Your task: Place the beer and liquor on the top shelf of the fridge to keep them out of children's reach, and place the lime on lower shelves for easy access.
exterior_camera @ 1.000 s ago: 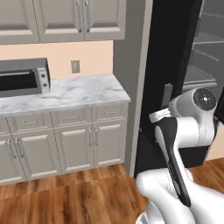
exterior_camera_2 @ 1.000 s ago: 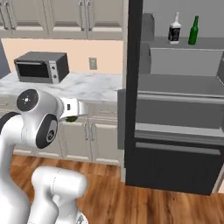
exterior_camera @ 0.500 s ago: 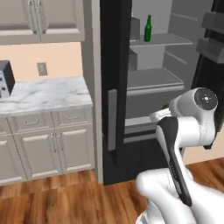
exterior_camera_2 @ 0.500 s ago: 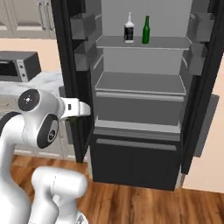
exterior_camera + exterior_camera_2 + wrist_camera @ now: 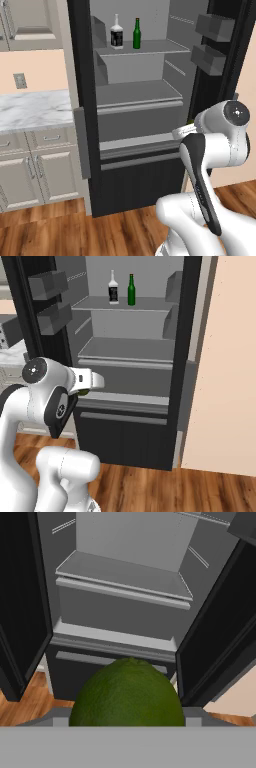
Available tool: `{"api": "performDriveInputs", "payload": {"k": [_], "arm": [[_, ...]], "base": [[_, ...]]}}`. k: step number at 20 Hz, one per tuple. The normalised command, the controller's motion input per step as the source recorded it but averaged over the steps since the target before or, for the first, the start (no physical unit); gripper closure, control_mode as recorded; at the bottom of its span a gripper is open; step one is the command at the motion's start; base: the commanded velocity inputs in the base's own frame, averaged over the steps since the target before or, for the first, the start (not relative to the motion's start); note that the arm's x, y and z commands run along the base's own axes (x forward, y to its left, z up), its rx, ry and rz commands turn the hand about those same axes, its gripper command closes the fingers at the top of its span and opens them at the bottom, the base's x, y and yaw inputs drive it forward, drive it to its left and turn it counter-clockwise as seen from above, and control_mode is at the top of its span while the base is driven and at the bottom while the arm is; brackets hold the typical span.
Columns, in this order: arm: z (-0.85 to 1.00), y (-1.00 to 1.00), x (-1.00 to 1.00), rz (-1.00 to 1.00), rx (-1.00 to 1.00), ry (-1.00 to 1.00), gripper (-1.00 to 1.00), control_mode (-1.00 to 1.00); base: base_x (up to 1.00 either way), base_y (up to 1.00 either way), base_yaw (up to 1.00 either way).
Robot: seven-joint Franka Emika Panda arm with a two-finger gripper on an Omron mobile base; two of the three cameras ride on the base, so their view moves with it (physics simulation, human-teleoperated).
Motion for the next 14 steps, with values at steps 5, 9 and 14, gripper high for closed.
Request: {"api": "performDriveInputs", "payload": {"k": [5,9,14], "arm": [[0.0,0.0,0.0,0.0,0.0,0.0,1.0,1.0],[0.0,0.0,0.0,0.0,0.0,0.0,1.0,1.0],[0.0,0.0,0.0,0.0,0.0,0.0,1.0,1.0]], "base": [[0.46,-0.05,0.0],[0.68,0.0,0.0],[0.66,0.0,0.0]]}}
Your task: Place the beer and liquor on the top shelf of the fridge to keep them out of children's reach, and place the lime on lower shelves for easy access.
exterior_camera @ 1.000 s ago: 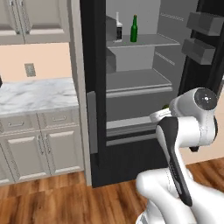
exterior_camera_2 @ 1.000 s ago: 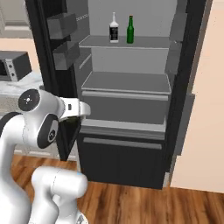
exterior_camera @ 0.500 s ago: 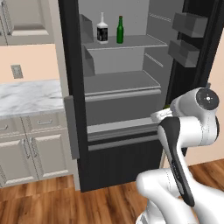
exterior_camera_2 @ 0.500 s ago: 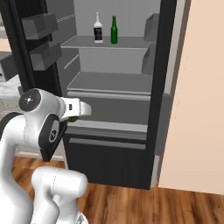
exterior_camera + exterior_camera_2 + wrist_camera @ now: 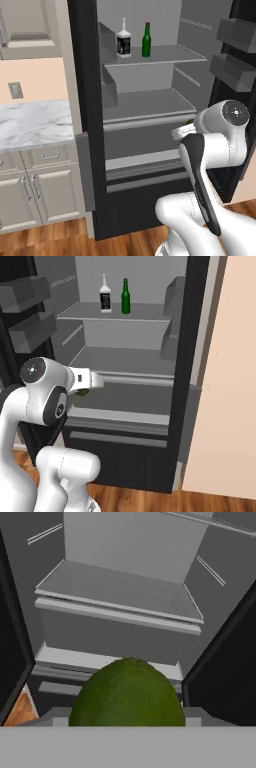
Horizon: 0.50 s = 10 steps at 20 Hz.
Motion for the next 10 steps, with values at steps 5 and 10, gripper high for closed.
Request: {"api": "performDriveInputs", "payload": {"k": [5,10], "arm": [[0.0,0.0,0.0,0.0,0.0,0.0,1.0,1.0],[0.0,0.0,0.0,0.0,0.0,0.0,1.0,1.0]], "base": [[0.58,0.0,0.0],[0.51,0.0,0.0]]}}
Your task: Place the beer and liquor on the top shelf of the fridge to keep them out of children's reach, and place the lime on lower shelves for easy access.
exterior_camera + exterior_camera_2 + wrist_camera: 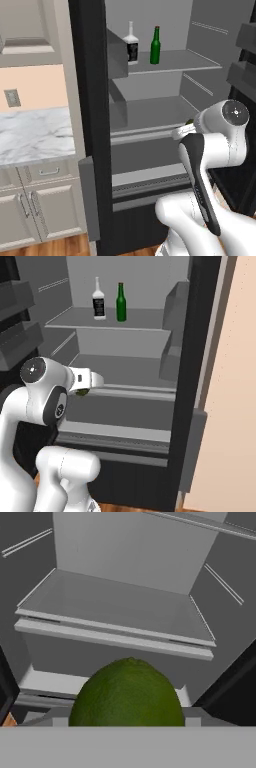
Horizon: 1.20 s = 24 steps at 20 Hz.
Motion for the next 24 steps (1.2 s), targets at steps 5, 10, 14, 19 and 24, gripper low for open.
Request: {"api": "performDriveInputs", "payload": {"k": [5,10,14,19,24], "arm": [[0.0,0.0,0.0,0.0,0.0,0.0,1.0,1.0],[0.0,0.0,0.0,0.0,0.0,0.0,1.0,1.0],[0.0,0.0,0.0,0.0,0.0,0.0,1.0,1.0],[-0.06,0.0,0.12,0.0,0.0,0.0,1.0,-1.0],[-0.45,0.0,0.63,0.0,0.0,0.02,1.0,-1.0]], "base": [[0.55,0.0,0.0],[0.52,0.0,0.0],[0.46,0.0,0.0],[0.41,0.0,0.0],[0.0,0.0,0.0]]}}
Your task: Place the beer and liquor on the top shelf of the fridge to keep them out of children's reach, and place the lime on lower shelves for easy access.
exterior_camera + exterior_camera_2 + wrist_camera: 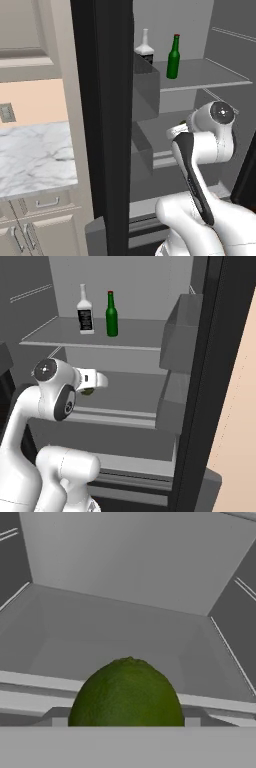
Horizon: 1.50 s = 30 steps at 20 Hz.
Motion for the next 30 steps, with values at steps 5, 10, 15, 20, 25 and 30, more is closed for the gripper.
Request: {"api": "performDriveInputs", "payload": {"k": [5,10,15,20,25,30], "arm": [[-0.51,0.0,0.59,0.0,0.0,0.03,1.0,-1.0],[-0.45,0.0,0.54,0.0,0.0,0.07,1.0,-1.0],[-0.37,0.0,0.46,0.0,0.0,0.11,1.0,-1.0],[-0.29,0.0,0.43,0.0,0.09,0.13,1.0,-1.0],[-0.28,0.0,0.34,0.0,0.05,0.08,1.0,-1.0],[-0.22,0.0,0.44,0.0,0.0,0.03,1.0,-1.0]], "base": [[0.0,0.0,0.0],[0.0,0.0,0.0],[0.0,0.0,0.0],[0.0,0.0,0.0],[0.0,0.0,0.0],[0.0,0.0,0.0]]}}
